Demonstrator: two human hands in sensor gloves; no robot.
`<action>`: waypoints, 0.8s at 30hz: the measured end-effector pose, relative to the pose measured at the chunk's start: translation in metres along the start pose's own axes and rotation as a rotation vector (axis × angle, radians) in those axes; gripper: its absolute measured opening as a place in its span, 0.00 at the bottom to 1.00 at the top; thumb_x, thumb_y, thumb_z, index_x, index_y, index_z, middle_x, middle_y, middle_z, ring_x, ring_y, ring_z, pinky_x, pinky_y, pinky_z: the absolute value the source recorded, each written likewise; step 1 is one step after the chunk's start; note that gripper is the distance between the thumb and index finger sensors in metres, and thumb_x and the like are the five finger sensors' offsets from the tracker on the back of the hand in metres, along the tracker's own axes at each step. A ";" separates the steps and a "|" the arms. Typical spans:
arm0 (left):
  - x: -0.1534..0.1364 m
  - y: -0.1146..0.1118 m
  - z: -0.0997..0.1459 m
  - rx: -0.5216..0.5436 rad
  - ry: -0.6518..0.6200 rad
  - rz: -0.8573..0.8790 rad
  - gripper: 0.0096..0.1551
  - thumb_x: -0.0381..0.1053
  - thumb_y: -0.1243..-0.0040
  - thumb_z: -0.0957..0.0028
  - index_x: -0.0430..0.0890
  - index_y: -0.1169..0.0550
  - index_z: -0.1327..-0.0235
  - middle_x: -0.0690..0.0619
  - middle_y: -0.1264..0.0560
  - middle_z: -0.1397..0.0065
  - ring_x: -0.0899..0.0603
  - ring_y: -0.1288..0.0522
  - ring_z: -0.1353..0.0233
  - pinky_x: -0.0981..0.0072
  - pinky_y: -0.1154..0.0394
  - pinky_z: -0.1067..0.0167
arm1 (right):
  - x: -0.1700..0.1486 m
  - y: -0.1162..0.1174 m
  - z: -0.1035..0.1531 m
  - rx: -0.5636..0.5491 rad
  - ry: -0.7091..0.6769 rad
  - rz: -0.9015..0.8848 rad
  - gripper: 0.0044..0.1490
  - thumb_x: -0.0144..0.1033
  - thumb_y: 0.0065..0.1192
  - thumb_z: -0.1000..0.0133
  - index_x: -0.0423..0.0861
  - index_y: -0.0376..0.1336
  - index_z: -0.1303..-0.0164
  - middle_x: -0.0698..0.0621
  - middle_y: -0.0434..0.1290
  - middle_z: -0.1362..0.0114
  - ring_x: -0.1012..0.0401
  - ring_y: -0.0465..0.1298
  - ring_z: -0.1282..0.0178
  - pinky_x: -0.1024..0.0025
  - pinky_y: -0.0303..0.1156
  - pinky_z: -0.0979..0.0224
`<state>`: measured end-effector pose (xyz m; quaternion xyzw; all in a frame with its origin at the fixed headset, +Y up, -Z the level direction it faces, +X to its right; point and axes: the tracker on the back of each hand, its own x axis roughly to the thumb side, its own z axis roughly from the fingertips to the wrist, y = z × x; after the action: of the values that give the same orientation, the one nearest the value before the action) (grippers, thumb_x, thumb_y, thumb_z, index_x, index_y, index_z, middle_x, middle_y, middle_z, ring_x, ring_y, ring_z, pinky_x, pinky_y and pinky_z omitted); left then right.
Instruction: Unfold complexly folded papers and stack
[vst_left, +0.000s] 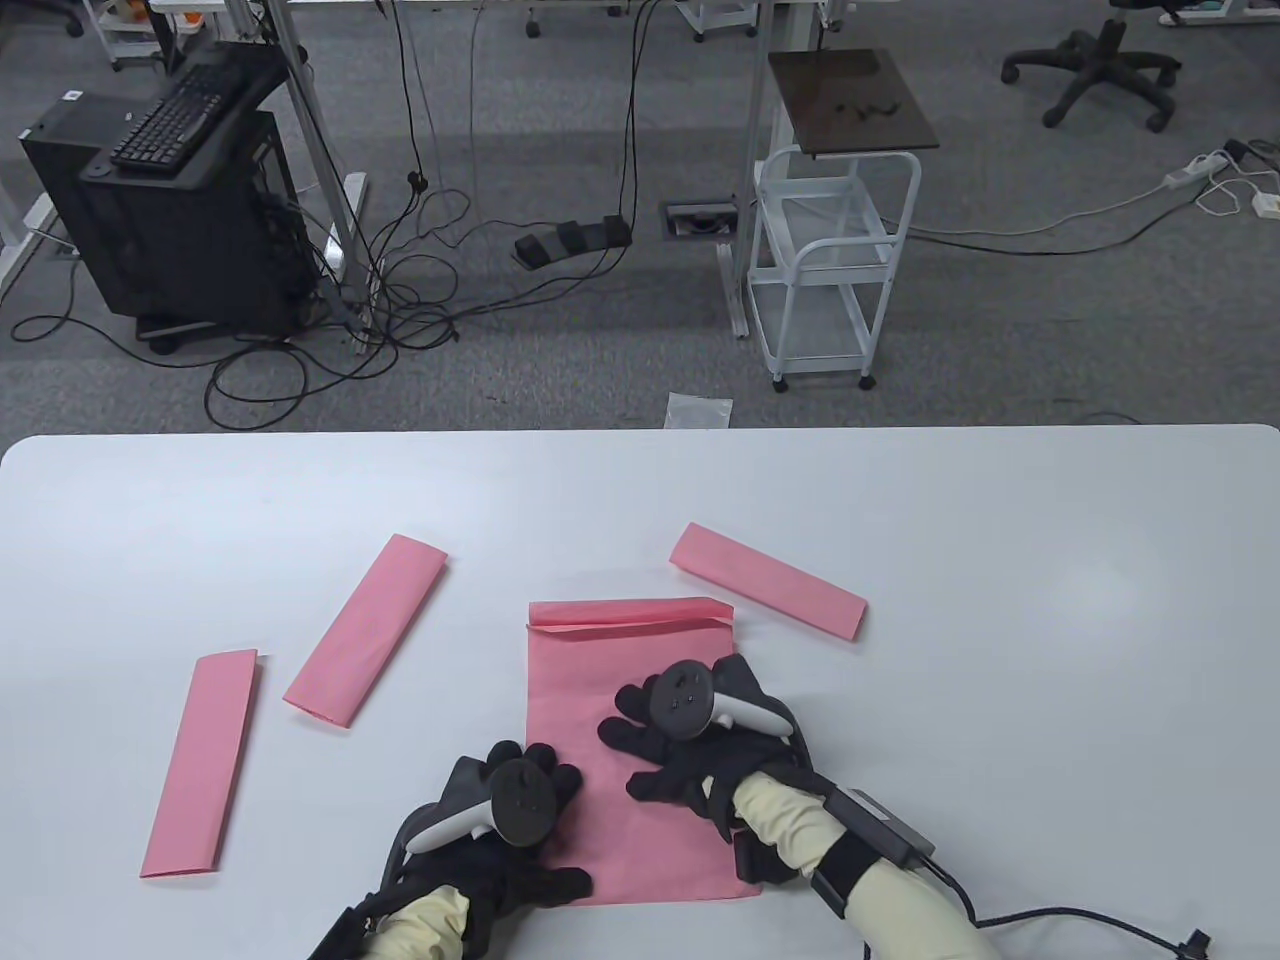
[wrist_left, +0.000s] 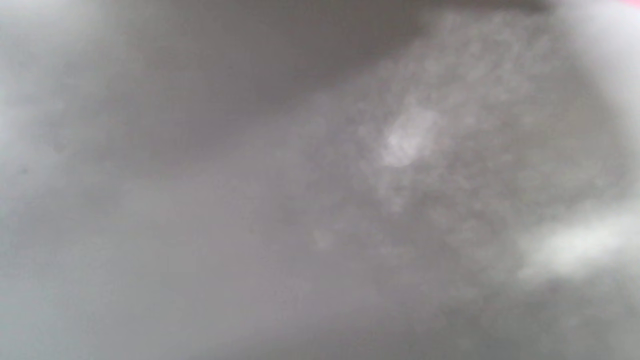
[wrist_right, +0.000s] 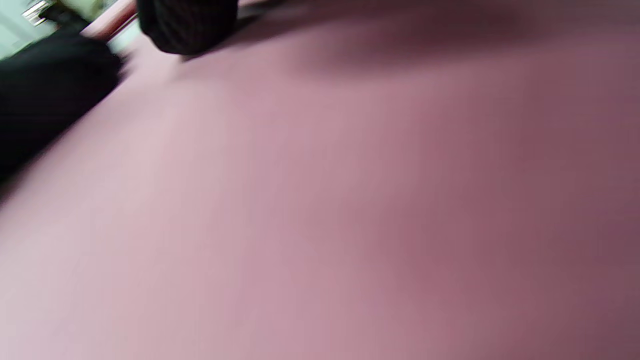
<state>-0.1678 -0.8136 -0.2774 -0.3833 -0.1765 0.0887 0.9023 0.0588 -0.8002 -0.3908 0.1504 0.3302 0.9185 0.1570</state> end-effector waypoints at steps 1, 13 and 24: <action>0.000 0.000 0.000 0.000 0.000 0.000 0.61 0.77 0.56 0.54 0.62 0.79 0.33 0.62 0.89 0.29 0.42 0.91 0.29 0.44 0.88 0.38 | -0.004 -0.006 -0.006 -0.005 0.031 -0.036 0.37 0.57 0.53 0.44 0.78 0.43 0.28 0.78 0.32 0.16 0.74 0.26 0.17 0.55 0.12 0.25; 0.000 0.000 0.000 -0.001 -0.002 -0.001 0.61 0.77 0.56 0.53 0.62 0.79 0.33 0.62 0.89 0.29 0.42 0.92 0.29 0.44 0.88 0.38 | -0.024 -0.039 -0.033 -0.098 0.199 -0.183 0.36 0.56 0.53 0.44 0.75 0.45 0.27 0.78 0.33 0.17 0.75 0.27 0.17 0.55 0.12 0.24; 0.000 0.000 0.000 -0.002 -0.001 -0.002 0.61 0.77 0.56 0.53 0.62 0.79 0.33 0.61 0.89 0.29 0.42 0.92 0.29 0.44 0.88 0.38 | 0.000 -0.012 0.049 -0.166 -0.102 0.022 0.44 0.57 0.51 0.43 0.68 0.37 0.21 0.66 0.29 0.13 0.65 0.21 0.17 0.52 0.13 0.24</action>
<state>-0.1675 -0.8134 -0.2772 -0.3839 -0.1773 0.0881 0.9019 0.0793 -0.7641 -0.3625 0.1873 0.2428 0.9355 0.1754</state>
